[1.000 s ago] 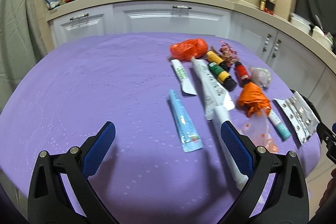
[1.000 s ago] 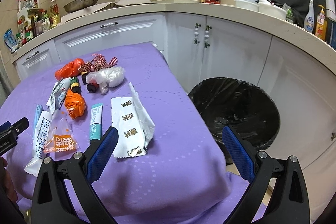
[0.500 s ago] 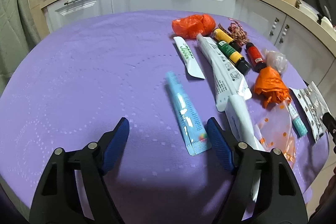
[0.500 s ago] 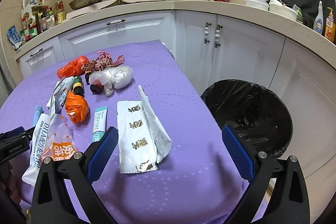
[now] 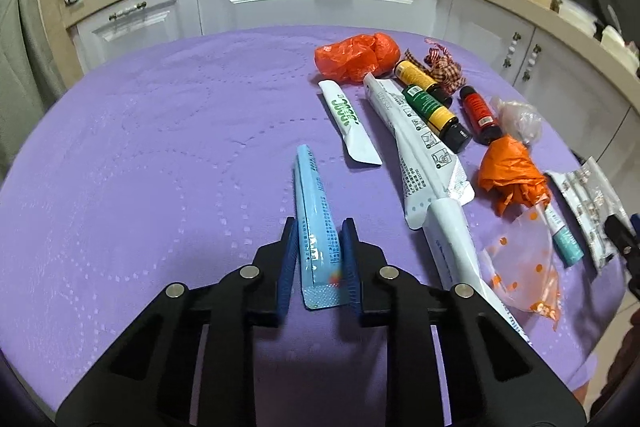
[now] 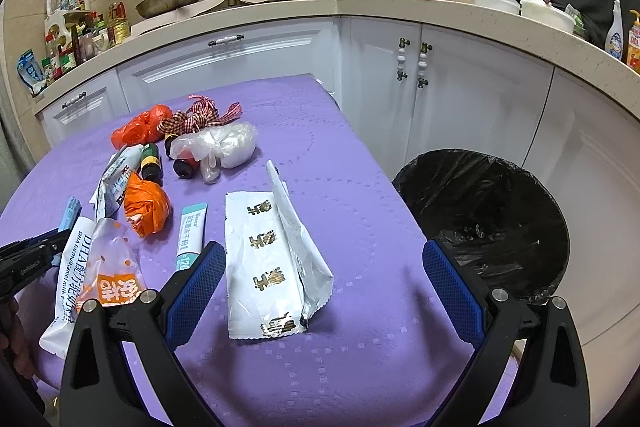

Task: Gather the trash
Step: 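Grasp the blue toothpaste tube with the left tool while the right tool grasps the silver packet, then carry both items over the black bin and open both tools to drop them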

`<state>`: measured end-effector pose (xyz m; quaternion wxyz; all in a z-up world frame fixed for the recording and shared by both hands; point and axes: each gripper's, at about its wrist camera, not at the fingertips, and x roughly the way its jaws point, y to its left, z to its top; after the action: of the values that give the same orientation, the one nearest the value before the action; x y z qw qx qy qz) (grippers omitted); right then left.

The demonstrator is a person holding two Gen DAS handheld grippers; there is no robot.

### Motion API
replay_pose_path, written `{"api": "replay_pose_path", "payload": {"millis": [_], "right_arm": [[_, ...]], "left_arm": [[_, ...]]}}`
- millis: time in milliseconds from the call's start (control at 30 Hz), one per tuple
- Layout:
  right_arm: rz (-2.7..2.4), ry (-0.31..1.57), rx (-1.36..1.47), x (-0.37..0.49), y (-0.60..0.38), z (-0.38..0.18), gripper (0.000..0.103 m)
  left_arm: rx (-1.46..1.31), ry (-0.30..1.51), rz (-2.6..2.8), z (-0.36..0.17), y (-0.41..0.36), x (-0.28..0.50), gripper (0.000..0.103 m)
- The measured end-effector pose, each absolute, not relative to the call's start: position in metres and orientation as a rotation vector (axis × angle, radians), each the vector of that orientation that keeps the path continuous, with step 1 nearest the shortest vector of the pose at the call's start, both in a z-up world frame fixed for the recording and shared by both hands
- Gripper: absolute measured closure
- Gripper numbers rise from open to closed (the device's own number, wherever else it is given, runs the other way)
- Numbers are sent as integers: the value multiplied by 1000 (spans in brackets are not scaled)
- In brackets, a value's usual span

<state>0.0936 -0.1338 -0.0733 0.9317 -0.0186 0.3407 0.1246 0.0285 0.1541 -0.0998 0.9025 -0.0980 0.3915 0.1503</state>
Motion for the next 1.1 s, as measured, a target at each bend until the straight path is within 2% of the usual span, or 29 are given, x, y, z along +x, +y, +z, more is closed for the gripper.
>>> {"api": "replay_pose_path", "payload": {"millis": [367,467,500,533,567,700,767,833,933,1100], "right_arm": [[272,710,-48,92,-129,-79,7],[272,717,-47,92,-129,-81,10],[274,721,-47,92,-130,-82,18],[286,733,-48,94,-130,-84,36],[295,750,-49,96,-129,-86,45],[313,765,-51,97,-128,-92,55],[330,753,-49,96,-128,-90,68],[332,748,-52,96,-128,-88,90],[331,744,-46,96,-130,-85,96],[326,719,-21,94,-139,-75,96]], "left_arm": [[-262,793,278,-100,164,17,84],[-263,788,279,-99,165,16,84],[-261,785,279,-98,165,16,84],[-258,783,279,-97,164,16,84],[-255,780,279,-97,164,16,84],[-241,773,287,-95,162,14,85],[-237,770,287,-93,162,14,85],[-234,762,283,-89,159,14,85],[-218,743,270,-82,152,14,85],[-205,724,215,-70,137,20,85]]}}
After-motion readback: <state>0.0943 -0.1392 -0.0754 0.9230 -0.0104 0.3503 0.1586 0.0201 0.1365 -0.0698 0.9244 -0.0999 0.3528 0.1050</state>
